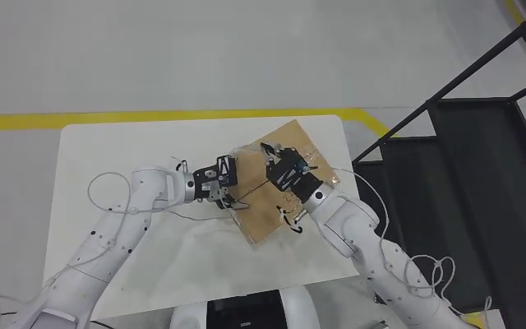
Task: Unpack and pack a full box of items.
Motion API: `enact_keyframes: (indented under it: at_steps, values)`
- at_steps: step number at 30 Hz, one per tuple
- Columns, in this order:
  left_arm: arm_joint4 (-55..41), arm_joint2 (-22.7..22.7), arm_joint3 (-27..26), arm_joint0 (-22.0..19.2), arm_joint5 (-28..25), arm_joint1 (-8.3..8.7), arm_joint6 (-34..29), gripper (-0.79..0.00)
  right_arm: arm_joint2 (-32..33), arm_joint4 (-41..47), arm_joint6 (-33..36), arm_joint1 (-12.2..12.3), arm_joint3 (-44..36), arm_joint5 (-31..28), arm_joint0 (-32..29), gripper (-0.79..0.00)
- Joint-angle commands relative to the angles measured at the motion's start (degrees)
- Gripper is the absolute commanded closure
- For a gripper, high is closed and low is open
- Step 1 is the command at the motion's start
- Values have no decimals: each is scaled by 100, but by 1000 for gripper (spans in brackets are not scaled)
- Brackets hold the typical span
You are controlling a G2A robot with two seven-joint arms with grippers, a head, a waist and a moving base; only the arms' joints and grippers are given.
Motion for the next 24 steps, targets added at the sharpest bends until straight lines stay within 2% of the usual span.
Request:
enact_keyframes:
  at_steps: [1, 6, 8, 13, 19, 24]
  values:
    - [25, -21, 1, 14, -6, 10, 29, -785, 20, -15, 6, 3, 0, -41, -77, 0]
    - [84, -132, -11, 61, -51, 53, 181, -785, 71, 65, -12, 6, 39, -267, -205, 0]
    - [-39, -193, -193, 39, -83, 58, 235, -785, -64, -31, -33, -3, 199, -394, -248, 0]
    - [-403, -298, -285, 94, -87, 63, 109, -785, -296, -33, -40, -68, 264, -369, -106, 0]
    - [-336, -467, -468, 219, -62, 121, 181, -785, -278, 91, 6, -94, 206, -470, -60, 0]
    - [-533, -841, -562, 386, 90, 207, 87, -785, -159, 103, -83, -105, 355, -437, -25, 0]
